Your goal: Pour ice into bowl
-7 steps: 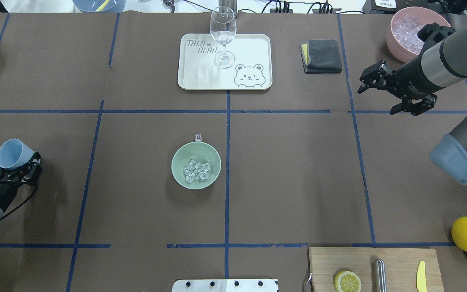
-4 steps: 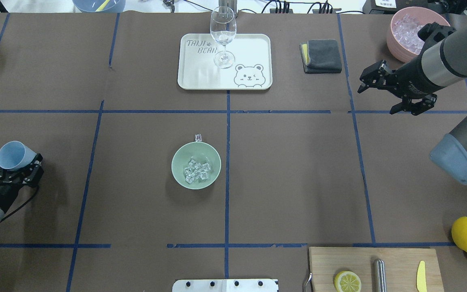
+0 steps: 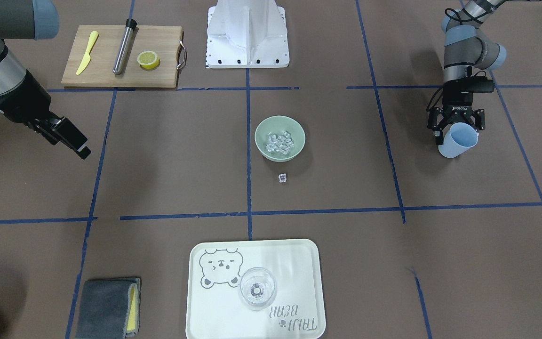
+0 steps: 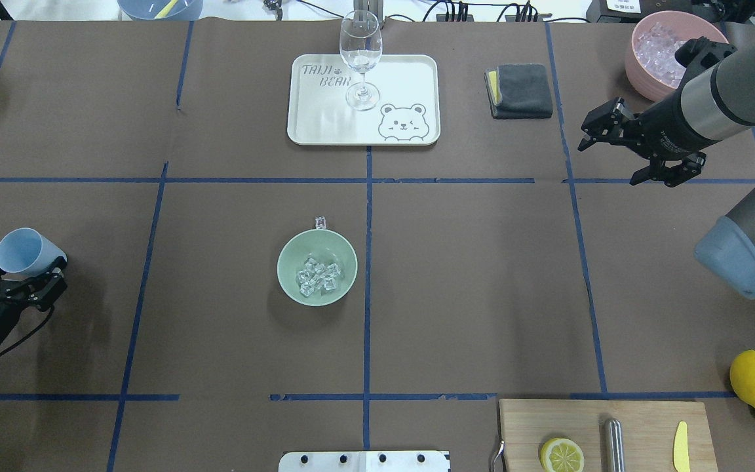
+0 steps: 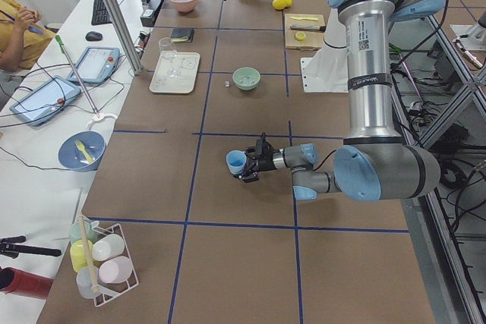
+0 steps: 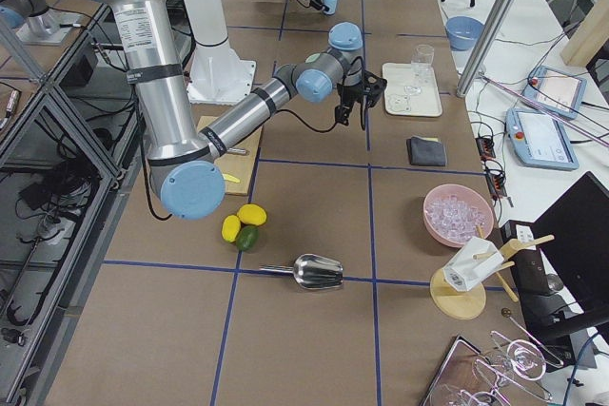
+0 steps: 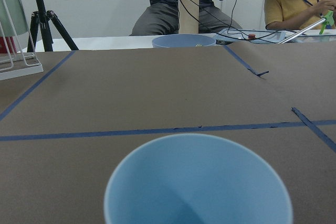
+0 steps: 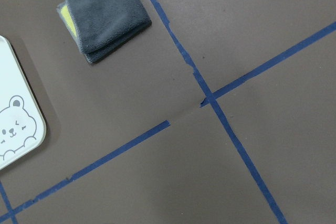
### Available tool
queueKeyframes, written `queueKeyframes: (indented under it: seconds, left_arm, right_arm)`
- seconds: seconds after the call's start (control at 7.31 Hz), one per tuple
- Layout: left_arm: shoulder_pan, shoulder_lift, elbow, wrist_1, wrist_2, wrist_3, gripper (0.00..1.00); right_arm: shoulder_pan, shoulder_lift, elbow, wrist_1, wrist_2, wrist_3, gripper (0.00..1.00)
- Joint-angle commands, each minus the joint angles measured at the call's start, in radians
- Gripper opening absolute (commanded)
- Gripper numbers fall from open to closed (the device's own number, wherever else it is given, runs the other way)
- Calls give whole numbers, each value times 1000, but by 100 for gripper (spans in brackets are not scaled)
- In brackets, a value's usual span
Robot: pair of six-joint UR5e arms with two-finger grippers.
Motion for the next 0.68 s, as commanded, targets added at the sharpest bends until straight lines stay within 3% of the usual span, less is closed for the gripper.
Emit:
queueKeyframes:
  seconds: [0.0, 0.55]
  left_arm:
    - [1, 106, -91, -1, -116, 3, 100]
    - [-2, 204, -184, -11, -372, 147, 100]
  right_arm:
    - [0, 0, -2, 0, 0, 1, 100]
    - [0, 0, 2, 0, 0, 1, 100]
